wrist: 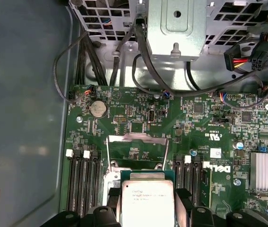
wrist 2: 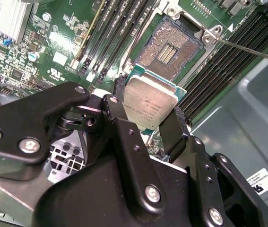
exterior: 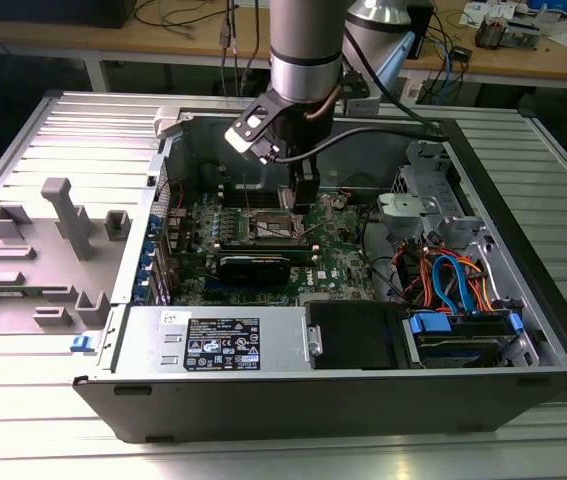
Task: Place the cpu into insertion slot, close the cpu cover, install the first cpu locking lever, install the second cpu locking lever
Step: 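Place the cpu into insertion slot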
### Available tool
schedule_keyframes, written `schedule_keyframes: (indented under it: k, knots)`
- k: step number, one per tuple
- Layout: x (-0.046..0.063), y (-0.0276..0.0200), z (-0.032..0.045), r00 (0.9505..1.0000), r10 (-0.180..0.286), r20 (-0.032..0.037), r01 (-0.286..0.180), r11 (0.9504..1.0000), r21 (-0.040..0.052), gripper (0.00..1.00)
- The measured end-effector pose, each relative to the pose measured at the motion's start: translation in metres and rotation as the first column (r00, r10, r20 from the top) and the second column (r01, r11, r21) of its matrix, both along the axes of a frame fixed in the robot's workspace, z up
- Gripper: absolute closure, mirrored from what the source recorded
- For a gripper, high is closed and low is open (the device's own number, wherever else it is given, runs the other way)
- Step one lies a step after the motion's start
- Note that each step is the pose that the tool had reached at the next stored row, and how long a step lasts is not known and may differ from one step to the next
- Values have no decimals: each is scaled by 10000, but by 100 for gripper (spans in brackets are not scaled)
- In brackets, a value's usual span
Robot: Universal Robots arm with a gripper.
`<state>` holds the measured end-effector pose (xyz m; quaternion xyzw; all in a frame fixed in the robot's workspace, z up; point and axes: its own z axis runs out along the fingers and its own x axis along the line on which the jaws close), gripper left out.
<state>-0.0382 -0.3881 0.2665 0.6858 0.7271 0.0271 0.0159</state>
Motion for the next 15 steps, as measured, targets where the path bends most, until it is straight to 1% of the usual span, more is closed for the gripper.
schedule_keyframes:
  k: [4, 9, 11, 13, 15]
  knots:
    - [-30, -1, -6, 10000, -7, 0, 7, 10000, 0, 46]
    - [-35, 0, -7, 10000, -11, 0, 11, 10000, -2, 46]
    - [-85, 32, -26, 10000, -32, 8, 32, 10000, -1, 46]
    - [-114, 71, -74, 10000, -55, 10, 55, 10000, 0, 46]
    - [-143, 91, -116, 9998, -180, 9, 180, 9998, 0, 46]
